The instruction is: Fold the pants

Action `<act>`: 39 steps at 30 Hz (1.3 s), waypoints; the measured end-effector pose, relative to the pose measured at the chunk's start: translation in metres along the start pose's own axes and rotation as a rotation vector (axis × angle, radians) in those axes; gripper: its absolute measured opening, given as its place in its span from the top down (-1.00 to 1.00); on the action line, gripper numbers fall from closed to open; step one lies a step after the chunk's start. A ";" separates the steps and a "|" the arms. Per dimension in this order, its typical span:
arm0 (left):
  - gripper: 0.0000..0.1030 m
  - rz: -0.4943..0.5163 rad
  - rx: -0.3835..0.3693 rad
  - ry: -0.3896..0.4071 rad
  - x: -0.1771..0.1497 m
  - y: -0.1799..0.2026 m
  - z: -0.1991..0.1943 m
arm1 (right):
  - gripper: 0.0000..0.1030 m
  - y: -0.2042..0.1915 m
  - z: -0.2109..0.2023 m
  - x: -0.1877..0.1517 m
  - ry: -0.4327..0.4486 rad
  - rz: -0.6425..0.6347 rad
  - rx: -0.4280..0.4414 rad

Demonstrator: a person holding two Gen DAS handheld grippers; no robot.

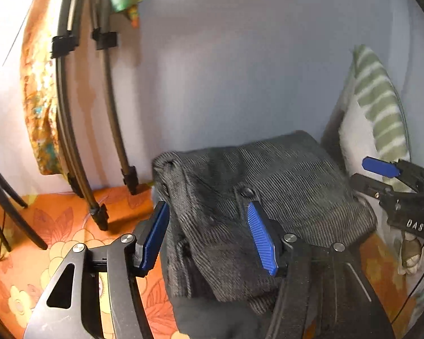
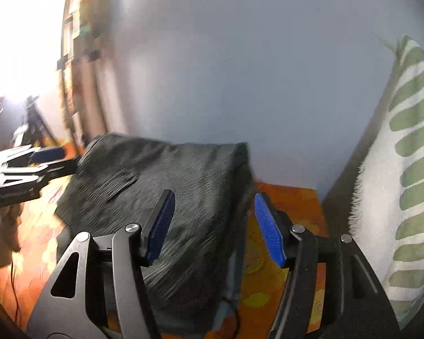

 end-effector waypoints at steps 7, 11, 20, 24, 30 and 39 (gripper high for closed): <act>-0.10 0.048 0.003 -0.054 -0.027 0.003 0.006 | -0.19 -0.026 -0.004 -0.034 -0.086 -0.041 0.017; -0.10 0.050 0.006 -0.131 -0.047 0.004 0.008 | -0.19 -0.028 -0.003 -0.057 -0.141 0.009 0.053; -0.10 0.054 0.003 -0.079 -0.054 0.009 -0.064 | -0.19 -0.041 -0.056 -0.066 -0.111 0.086 0.067; -0.10 0.051 -0.013 -0.056 -0.056 0.009 -0.101 | -0.19 -0.059 -0.089 -0.062 -0.083 0.076 0.070; -0.10 0.055 -0.046 -0.028 -0.069 0.013 -0.155 | -0.19 -0.085 -0.141 -0.056 -0.031 0.097 0.080; -0.30 0.037 -0.091 -0.011 -0.096 0.008 -0.216 | -0.29 -0.123 -0.197 -0.067 0.012 0.169 0.040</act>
Point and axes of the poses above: each gripper's, at about its wrist camera, not at the fingertips, and z roughly the way its jaws point, y to its right, x to its top, the point moved 8 cm from there along z, roughly the way its jaws point, and after that the axes turned 10 degrees about -z, right-handed, at the moved point
